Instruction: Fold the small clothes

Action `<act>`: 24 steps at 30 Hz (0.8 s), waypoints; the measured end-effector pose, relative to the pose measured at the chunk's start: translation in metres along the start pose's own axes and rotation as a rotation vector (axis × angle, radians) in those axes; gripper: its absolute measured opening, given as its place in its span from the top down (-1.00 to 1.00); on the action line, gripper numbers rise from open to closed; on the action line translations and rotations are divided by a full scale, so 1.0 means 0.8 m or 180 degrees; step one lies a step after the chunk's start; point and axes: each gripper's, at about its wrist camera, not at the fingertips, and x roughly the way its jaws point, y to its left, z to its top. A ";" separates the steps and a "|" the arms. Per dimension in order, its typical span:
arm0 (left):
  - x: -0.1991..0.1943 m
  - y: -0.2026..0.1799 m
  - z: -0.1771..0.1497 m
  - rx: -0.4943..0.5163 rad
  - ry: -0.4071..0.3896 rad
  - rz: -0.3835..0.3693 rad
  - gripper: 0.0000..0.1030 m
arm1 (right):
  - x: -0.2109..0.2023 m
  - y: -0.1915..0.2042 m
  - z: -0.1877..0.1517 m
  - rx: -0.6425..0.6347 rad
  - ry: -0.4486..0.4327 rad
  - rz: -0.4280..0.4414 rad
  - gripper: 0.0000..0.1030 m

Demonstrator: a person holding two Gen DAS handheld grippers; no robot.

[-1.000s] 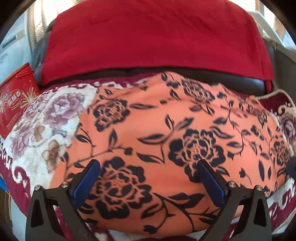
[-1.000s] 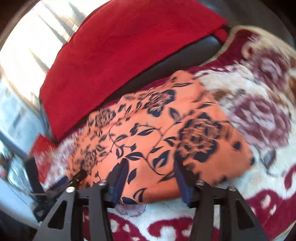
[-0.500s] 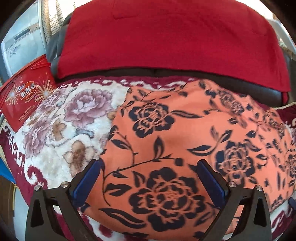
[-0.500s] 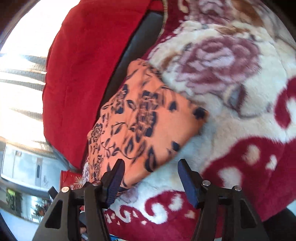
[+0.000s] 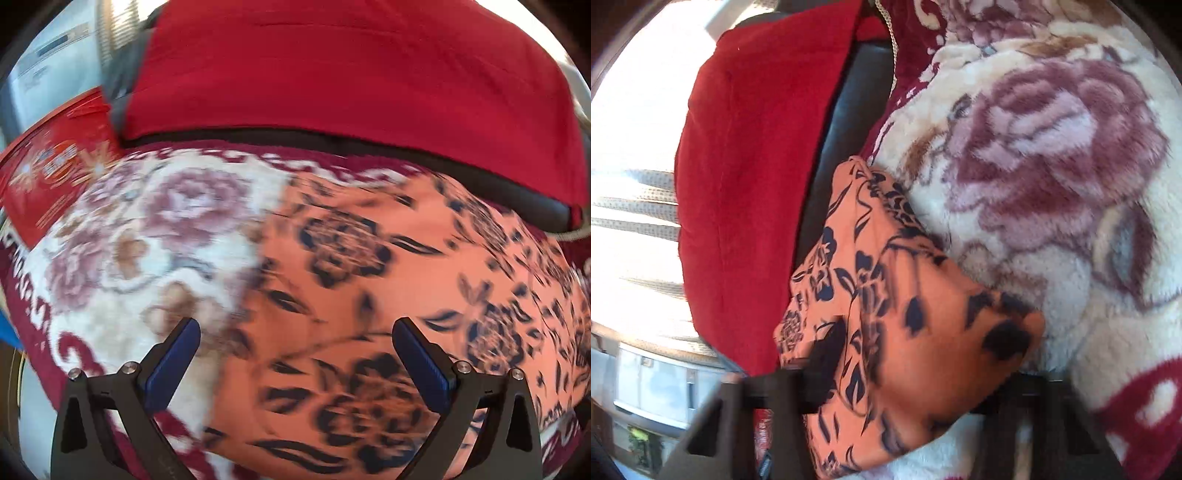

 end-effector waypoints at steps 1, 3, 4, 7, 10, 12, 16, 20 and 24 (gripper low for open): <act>0.002 0.016 0.002 -0.0110 -0.0001 0.0063 -1.00 | 0.005 0.003 0.000 0.0000 0.0037 -0.0054 0.47; 0.005 0.045 0.005 -0.0310 0.0005 0.0169 -1.00 | 0.005 0.017 -0.002 -0.0064 -0.0014 -0.0164 0.53; 0.007 0.066 0.007 -0.0470 0.0011 0.0226 -1.00 | 0.004 0.033 -0.005 -0.0192 -0.0040 -0.0208 0.56; 0.006 0.110 0.010 -0.0819 0.0002 0.0313 -1.00 | -0.003 0.085 -0.015 -0.0604 -0.0133 -0.0326 0.60; 0.000 0.146 0.009 -0.1103 -0.0050 0.0390 -1.00 | -0.009 0.157 -0.037 -0.1116 -0.0204 -0.0414 0.61; -0.005 0.165 0.008 -0.1236 -0.0092 0.0433 -1.00 | -0.010 0.201 -0.057 -0.1436 -0.0237 -0.0441 0.61; -0.015 0.189 0.009 -0.1384 -0.0161 0.0484 -1.00 | 0.004 0.287 -0.122 -0.2112 -0.0218 -0.0455 0.61; -0.022 0.209 0.011 -0.1473 -0.0207 0.0532 -1.00 | 0.037 0.328 -0.202 -0.2548 -0.0044 -0.0416 0.61; -0.021 0.229 0.009 -0.1560 -0.0209 0.0544 -1.00 | 0.099 0.331 -0.277 -0.2530 0.0442 -0.0282 0.61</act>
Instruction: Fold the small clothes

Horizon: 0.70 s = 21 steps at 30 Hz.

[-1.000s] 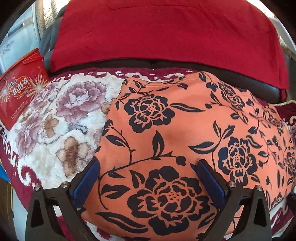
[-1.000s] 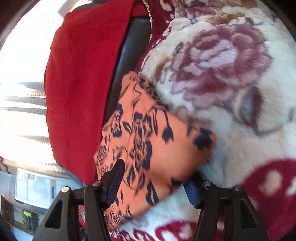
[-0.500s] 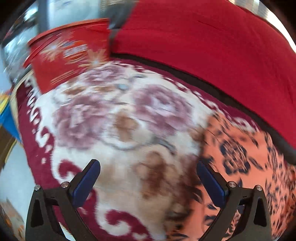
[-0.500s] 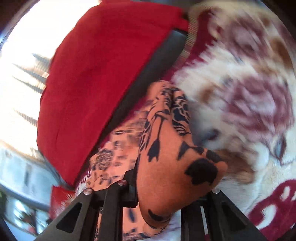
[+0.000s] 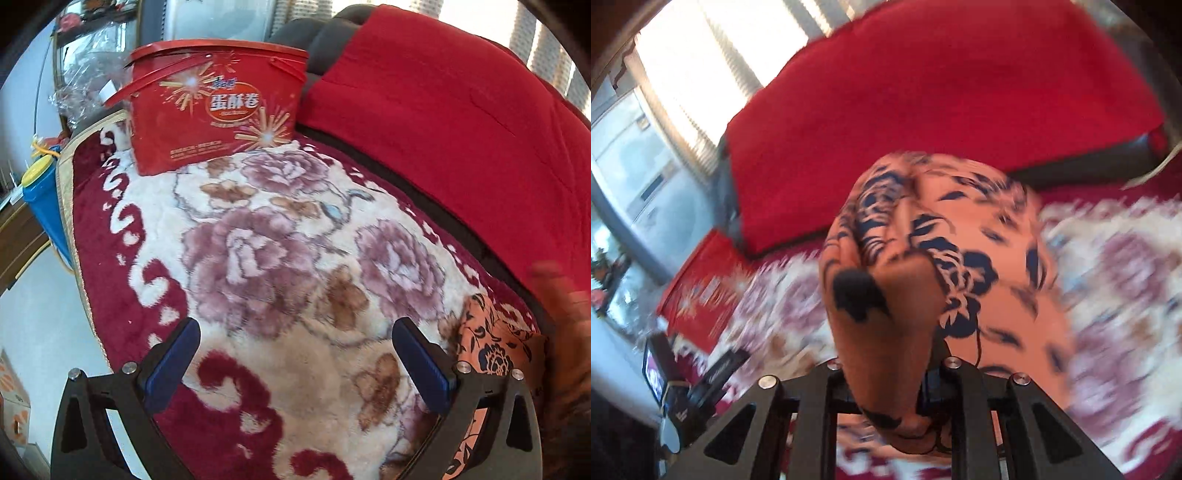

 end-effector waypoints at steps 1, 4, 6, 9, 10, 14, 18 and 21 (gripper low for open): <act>0.002 0.004 0.001 -0.0014 0.0010 0.0005 -1.00 | 0.020 0.011 -0.014 0.0005 0.0117 0.0061 0.61; 0.004 0.009 0.003 -0.0011 0.0030 -0.0003 -1.00 | 0.068 0.026 -0.054 -0.0002 0.0463 0.0065 0.53; 0.003 0.010 0.003 -0.0001 0.0026 -0.0009 -1.00 | 0.078 0.024 -0.067 -0.0005 0.0495 0.0113 0.46; 0.001 0.008 0.003 0.0010 0.0006 -0.0041 -1.00 | 0.070 0.021 -0.069 -0.0106 0.0426 0.0392 -0.05; 0.000 0.006 0.003 0.0008 -0.0001 -0.0064 -1.00 | 0.066 0.018 -0.068 -0.0114 0.0482 0.0582 -0.31; -0.012 -0.007 -0.002 0.0047 -0.0051 -0.0254 -1.00 | 0.038 0.001 -0.066 -0.0105 0.0547 0.1165 -0.33; -0.045 -0.045 -0.018 0.0250 -0.0190 -0.0641 -1.00 | -0.017 -0.036 -0.061 -0.0169 0.0162 0.1120 -0.27; -0.069 -0.082 -0.038 0.0546 -0.0253 -0.0909 -1.00 | -0.048 -0.069 -0.057 -0.0331 -0.0065 0.0605 0.03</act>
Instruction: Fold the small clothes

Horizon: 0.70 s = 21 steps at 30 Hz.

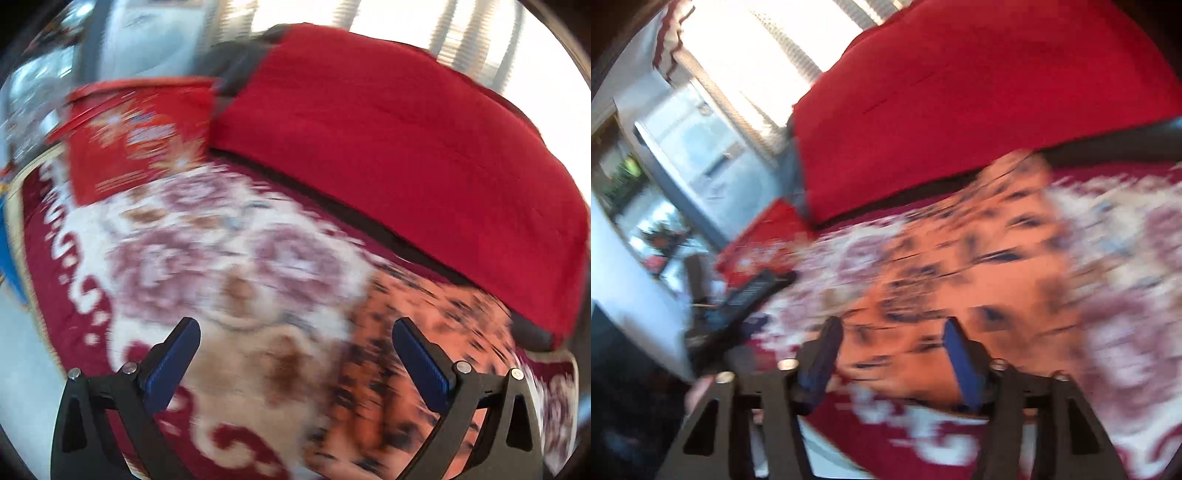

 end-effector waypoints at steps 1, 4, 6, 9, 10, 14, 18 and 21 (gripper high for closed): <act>-0.003 -0.018 -0.008 0.0143 0.0009 -0.0062 -1.00 | -0.011 -0.010 0.002 -0.0004 -0.0034 -0.0130 0.10; -0.001 -0.057 -0.030 0.0530 0.0062 -0.0013 -1.00 | -0.023 -0.045 0.001 0.0159 -0.0092 -0.0382 0.25; 0.015 -0.075 -0.044 0.0807 0.0160 0.0268 -1.00 | -0.018 -0.068 0.008 0.0292 -0.0003 -0.0452 0.25; 0.057 -0.075 -0.059 0.0979 0.0546 0.0598 -1.00 | 0.003 -0.077 -0.005 0.0298 0.0154 -0.0520 0.25; 0.071 -0.071 -0.063 0.0959 0.0708 0.0605 -1.00 | 0.005 -0.078 -0.009 0.0232 0.0167 -0.0561 0.25; 0.073 -0.068 -0.064 0.0971 0.0715 0.0566 -1.00 | 0.022 -0.082 -0.020 0.0082 0.0308 -0.0644 0.25; 0.070 -0.079 -0.068 0.1123 0.0636 0.0660 -1.00 | 0.021 -0.083 0.004 0.0039 0.0523 -0.0579 0.25; 0.070 -0.081 -0.069 0.1107 0.0658 0.0642 -1.00 | 0.014 -0.079 0.036 -0.0011 0.0302 -0.0576 0.25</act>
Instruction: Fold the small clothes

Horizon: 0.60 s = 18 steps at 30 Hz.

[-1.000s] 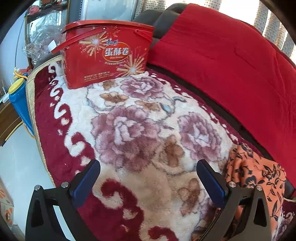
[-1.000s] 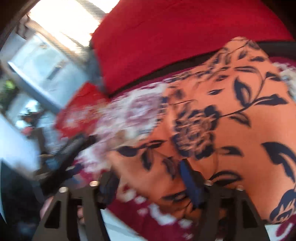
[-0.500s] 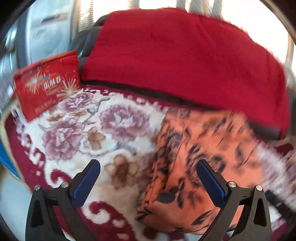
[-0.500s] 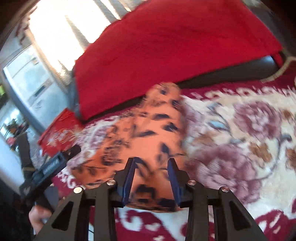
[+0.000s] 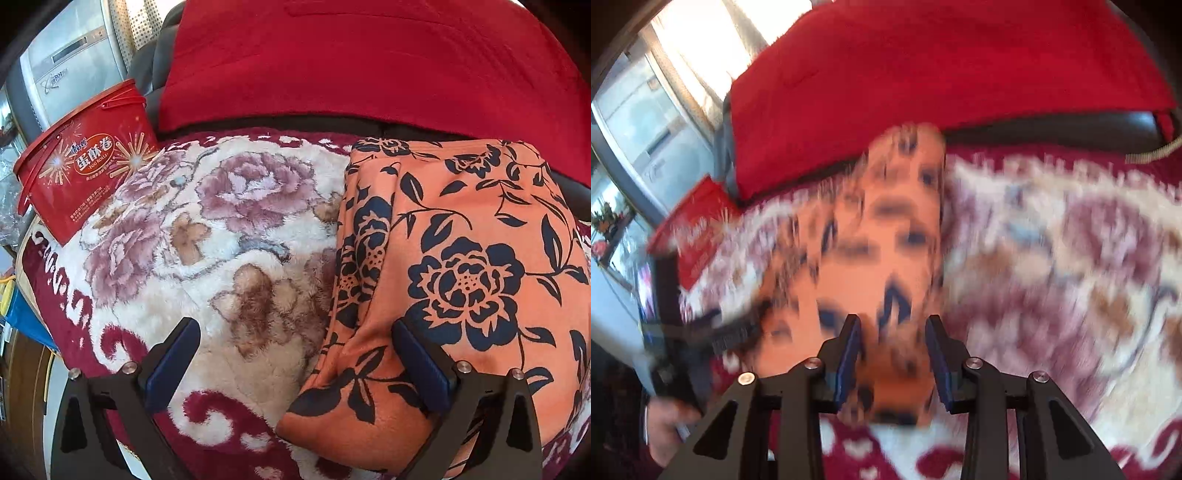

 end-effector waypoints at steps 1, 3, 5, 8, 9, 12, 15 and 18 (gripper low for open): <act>0.000 0.001 0.000 -0.0013 0.0015 -0.0015 -1.00 | 0.000 0.000 0.014 0.0016 -0.0052 -0.0003 0.25; 0.005 0.004 0.003 -0.0033 0.0034 -0.0034 -1.00 | 0.010 0.002 0.046 0.0066 -0.0070 -0.0014 0.25; 0.006 0.003 0.003 -0.0012 0.0030 -0.0029 -1.00 | 0.030 0.008 0.073 0.0050 -0.0046 -0.0058 0.25; 0.009 0.002 0.003 0.0012 0.0020 -0.0026 -1.00 | 0.077 0.014 0.108 0.0101 0.0004 -0.0173 0.25; 0.009 0.002 0.003 0.0007 0.0025 -0.0037 -1.00 | 0.089 0.015 0.114 0.0121 0.0015 -0.0198 0.25; 0.013 0.003 0.006 -0.0034 0.0047 -0.0089 -1.00 | 0.145 -0.002 0.124 0.0366 0.0327 -0.0325 0.22; 0.014 0.001 0.007 -0.0030 0.0054 -0.0090 -1.00 | 0.162 -0.026 0.122 0.0670 0.0416 -0.0157 0.21; 0.012 0.001 0.007 -0.0035 0.0033 -0.0075 -1.00 | 0.142 -0.032 0.118 0.0722 0.0322 -0.0002 0.21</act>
